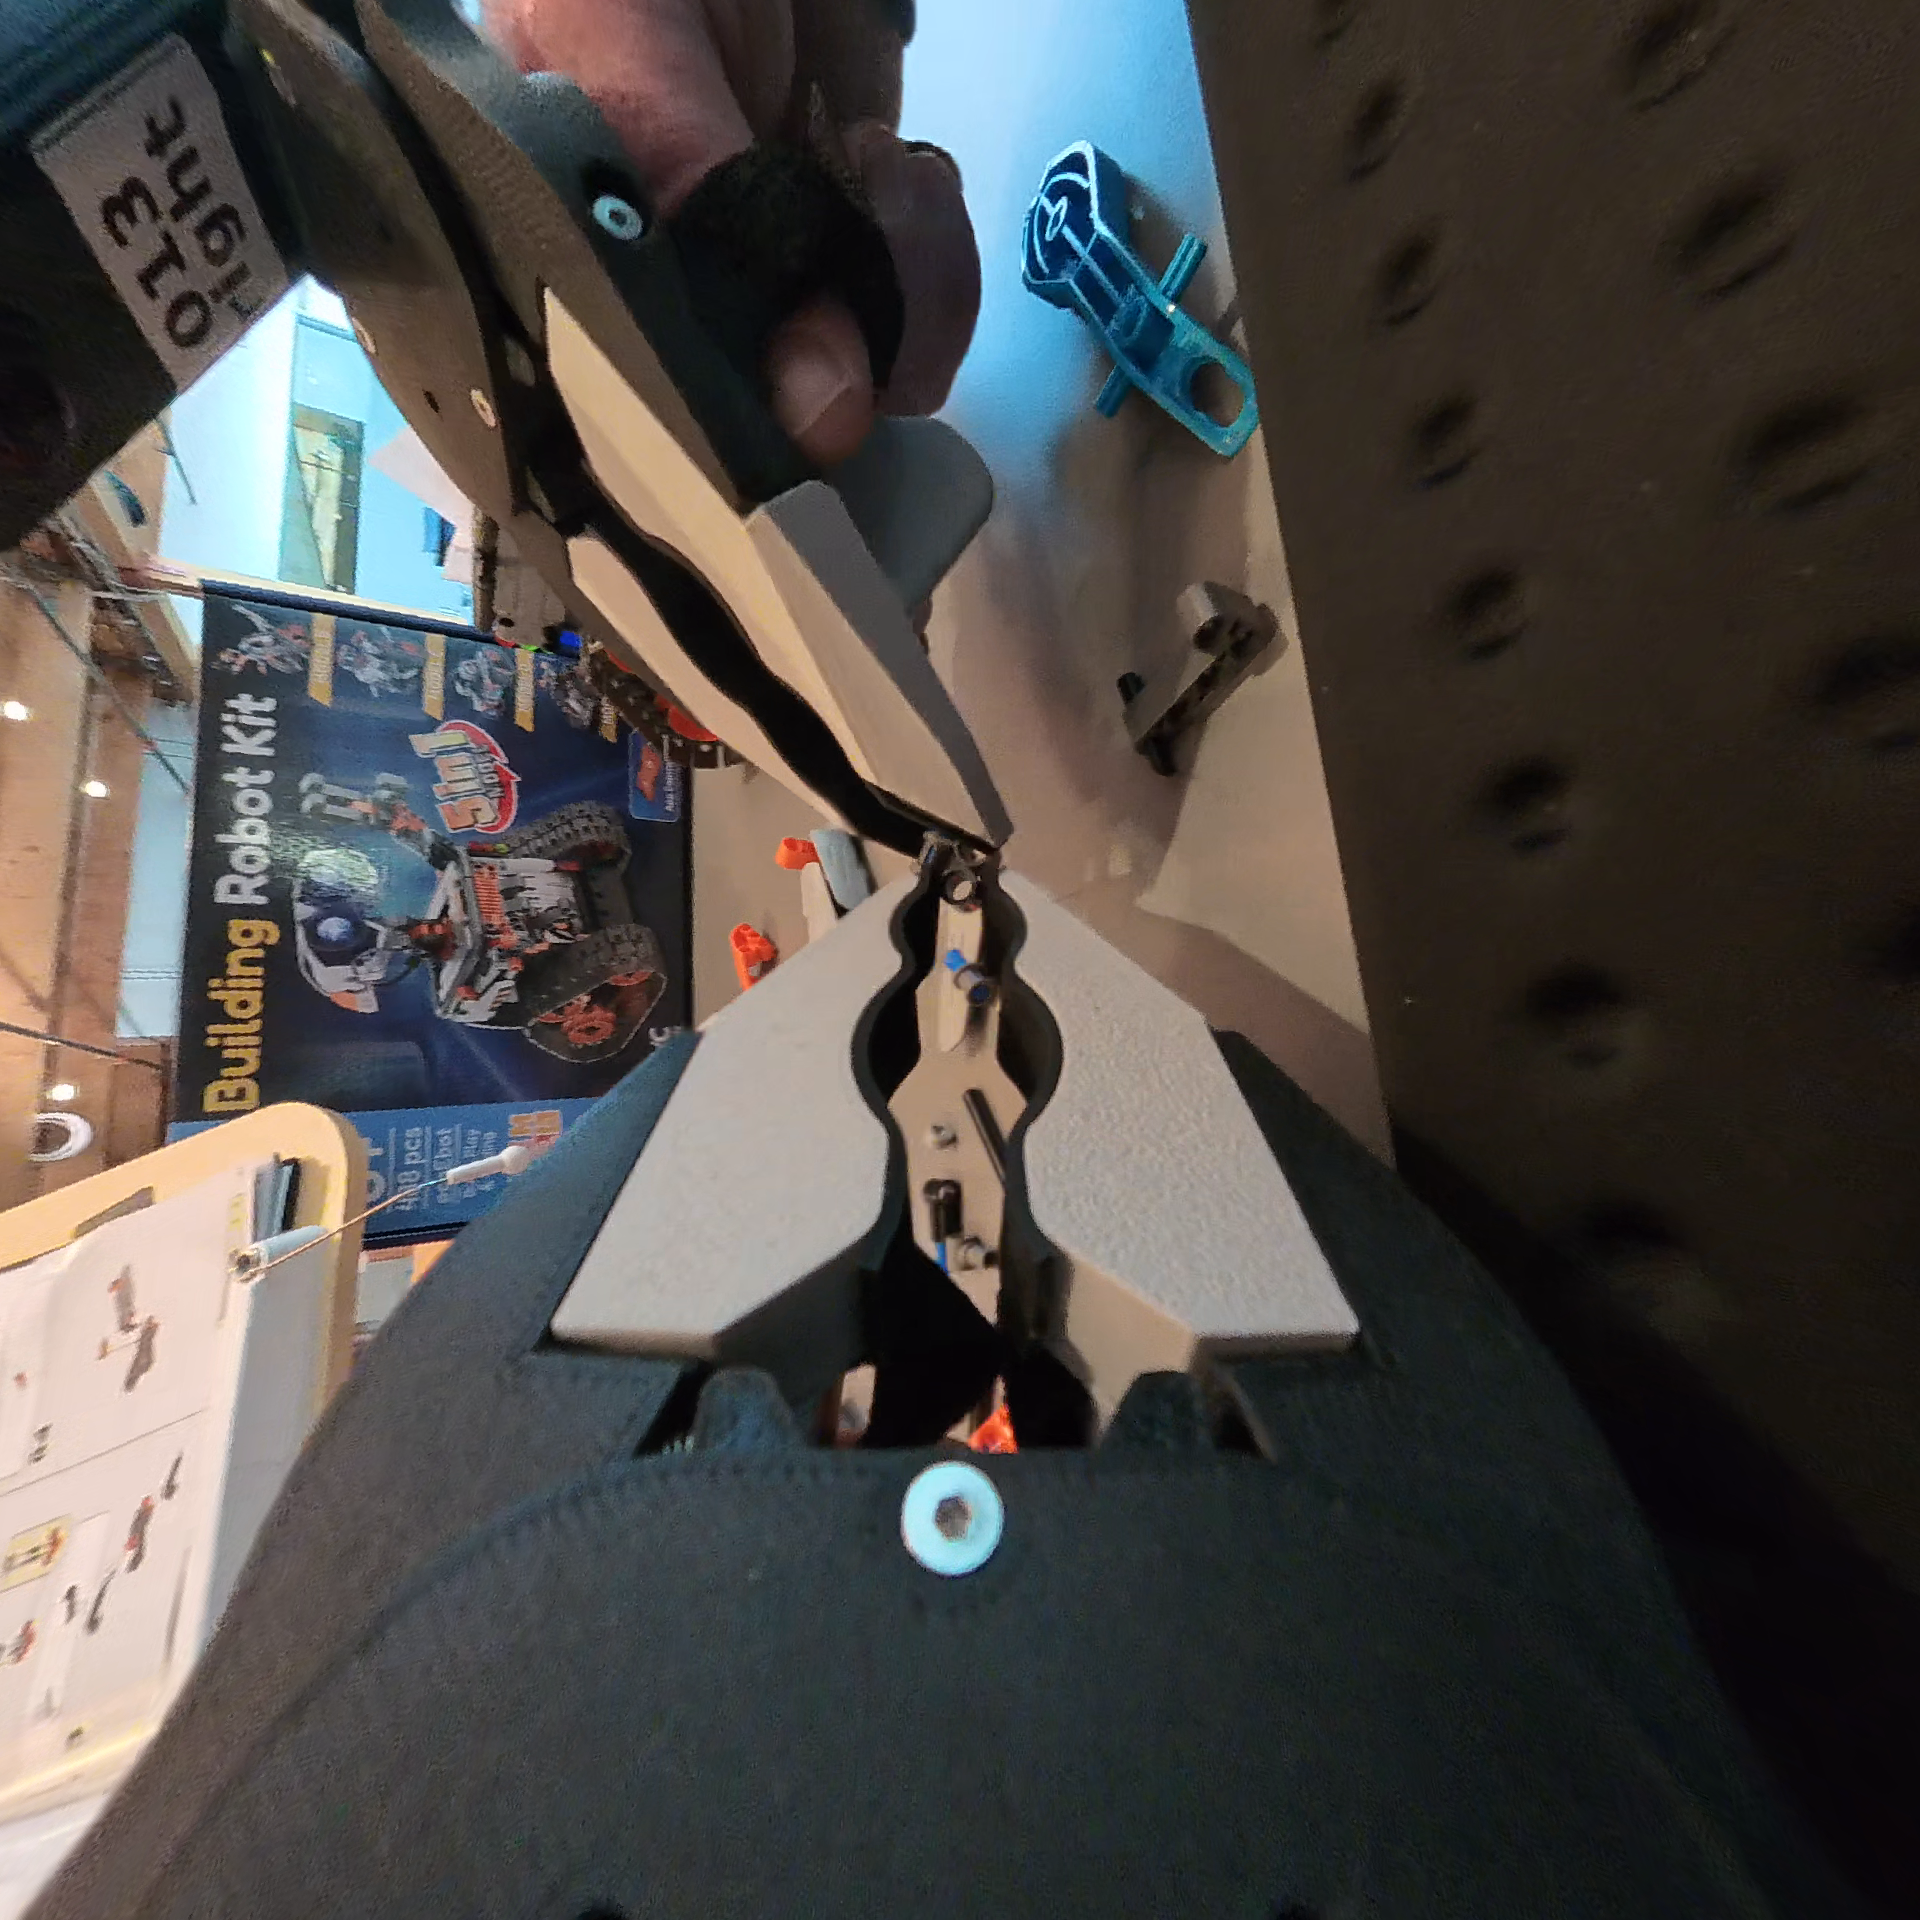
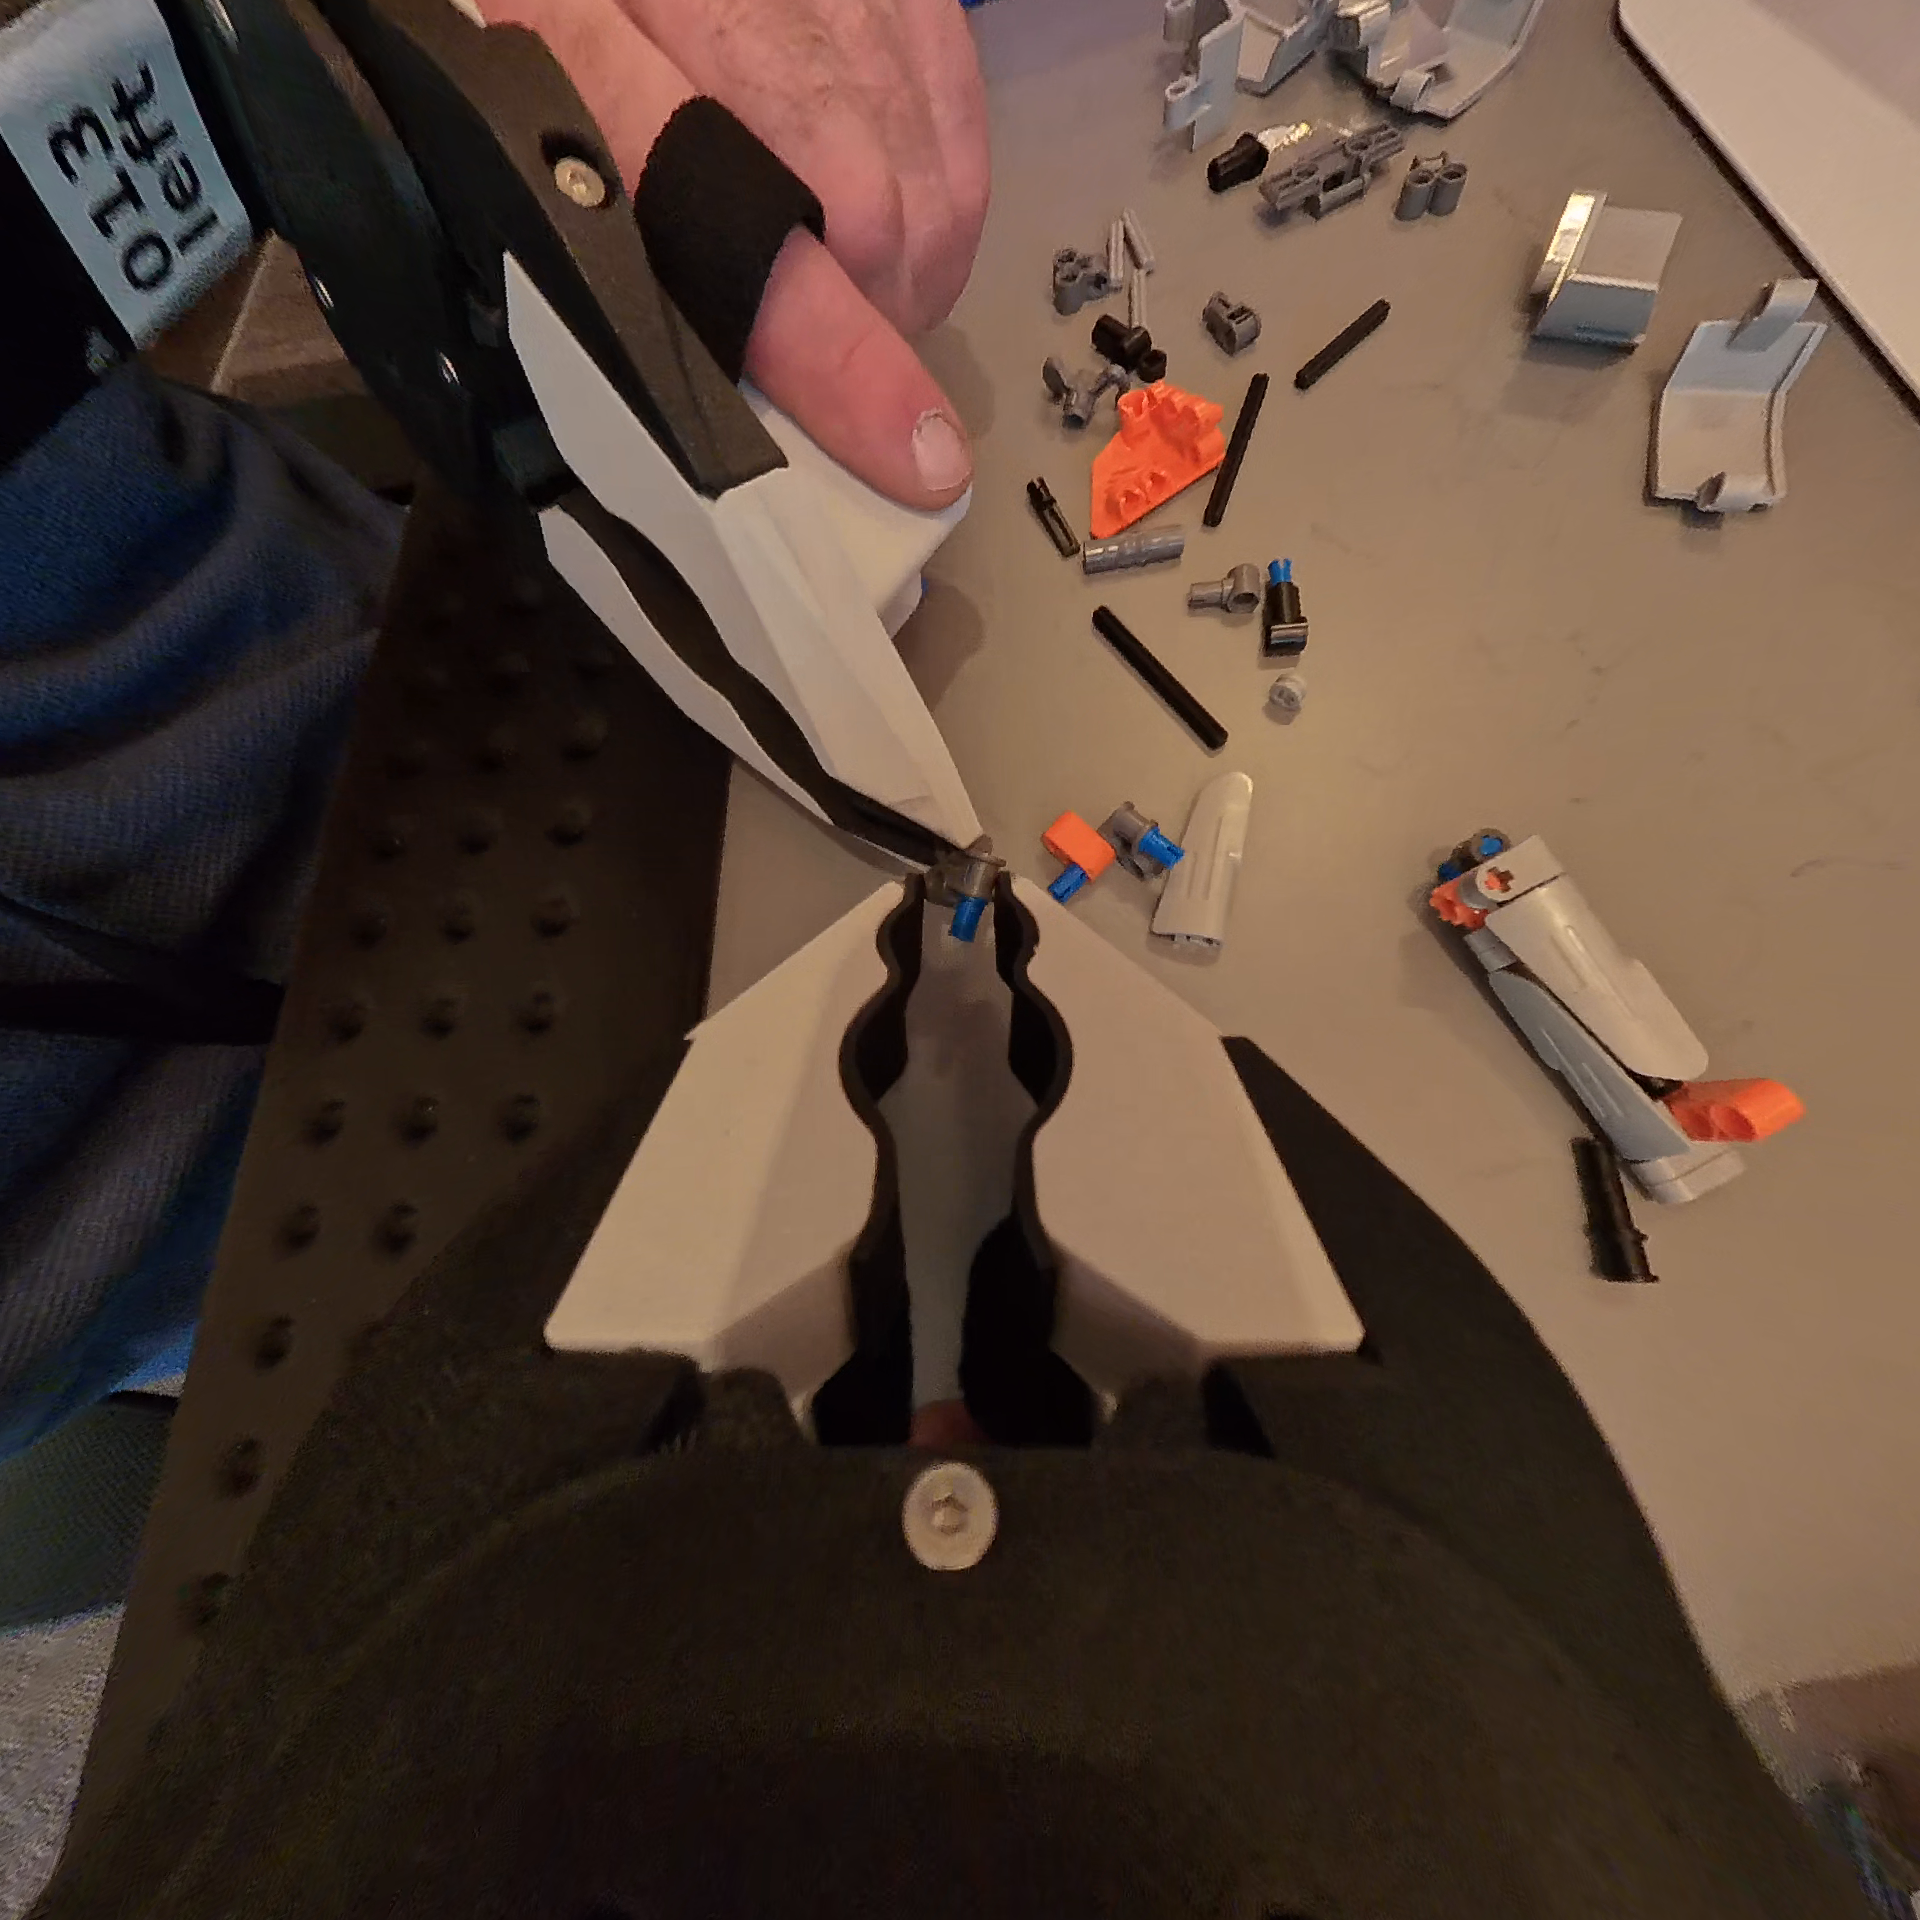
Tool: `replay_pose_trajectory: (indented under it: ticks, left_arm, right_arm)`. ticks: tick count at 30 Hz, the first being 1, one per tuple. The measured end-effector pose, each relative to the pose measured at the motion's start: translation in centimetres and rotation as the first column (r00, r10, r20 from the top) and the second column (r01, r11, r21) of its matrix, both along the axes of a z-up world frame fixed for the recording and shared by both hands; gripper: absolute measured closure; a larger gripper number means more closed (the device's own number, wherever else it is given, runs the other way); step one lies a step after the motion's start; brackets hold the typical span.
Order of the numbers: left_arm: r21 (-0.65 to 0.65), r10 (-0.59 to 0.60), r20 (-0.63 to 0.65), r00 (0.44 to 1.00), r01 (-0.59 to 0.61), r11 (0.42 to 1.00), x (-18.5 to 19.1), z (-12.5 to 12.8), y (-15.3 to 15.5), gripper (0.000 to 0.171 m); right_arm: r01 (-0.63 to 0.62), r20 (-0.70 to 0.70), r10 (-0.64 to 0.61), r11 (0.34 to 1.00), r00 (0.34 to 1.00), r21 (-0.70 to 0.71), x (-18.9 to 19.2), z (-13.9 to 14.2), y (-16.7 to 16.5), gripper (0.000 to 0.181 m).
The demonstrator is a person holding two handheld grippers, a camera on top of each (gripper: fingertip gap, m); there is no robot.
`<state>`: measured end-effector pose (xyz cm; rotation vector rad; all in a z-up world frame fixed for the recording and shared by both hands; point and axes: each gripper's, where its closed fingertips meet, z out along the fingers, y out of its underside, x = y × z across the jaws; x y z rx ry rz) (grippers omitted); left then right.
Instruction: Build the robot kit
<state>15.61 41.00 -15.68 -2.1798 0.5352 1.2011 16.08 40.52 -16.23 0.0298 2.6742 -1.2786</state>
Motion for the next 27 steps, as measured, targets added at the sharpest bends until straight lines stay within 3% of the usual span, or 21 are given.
replay_pose_trajectory:
  ticks: [3,6,10,12,16,21,27]
  left_arm:
    - [0.007,-0.007,-0.062,0.998,0.008,1.0,0.0,0.6,0.0,0.166]
    - [0.01,0.002,-0.069,0.998,-0.002,1.0,-0.2,0.5,-0.1,0.166]
    - [0.065,0.078,0.119,0.99,-0.086,0.994,-1.1,0.3,-1.1,0.157]
    - [0.062,0.145,0.276,0.95,-0.168,0.984,-1.9,-0.8,-1.9,0.146]
    - [0.067,0.175,0.508,0.843,-0.241,0.968,-2.0,-2.1,-2.1,0.142]
    - [0.035,0.201,0.59,0.782,-0.274,0.961,-2.4,-2.8,-1.8,0.15]
    - [0.036,0.173,0.605,0.777,-0.244,0.969,-2.4,-2.9,-1.4,0.151]
  right_arm:
    - [0.016,0.047,-0.014,0.999,0.999,-0.038,0.0,0.6,-0.3,0.171]
    - [0.014,-0.025,-0.014,1.0,1.0,-0.028,-0.4,0.5,-0.3,0.173]
    - [0.017,-0.177,-0.008,0.999,0.984,0.047,-1.3,0.0,0.2,0.175]
    - [0.0,-0.24,0.025,0.995,0.97,0.104,-1.4,-0.7,0.5,0.176]
    - [-0.025,-0.298,0.078,0.984,0.951,0.178,-1.5,-1.9,0.6,0.176]
    - [-0.06,-0.329,0.138,0.97,0.934,0.235,-1.2,-2.7,0.4,0.175]
    - [-0.079,-0.326,0.161,0.965,0.931,0.25,-1.2,-2.7,0.7,0.175]
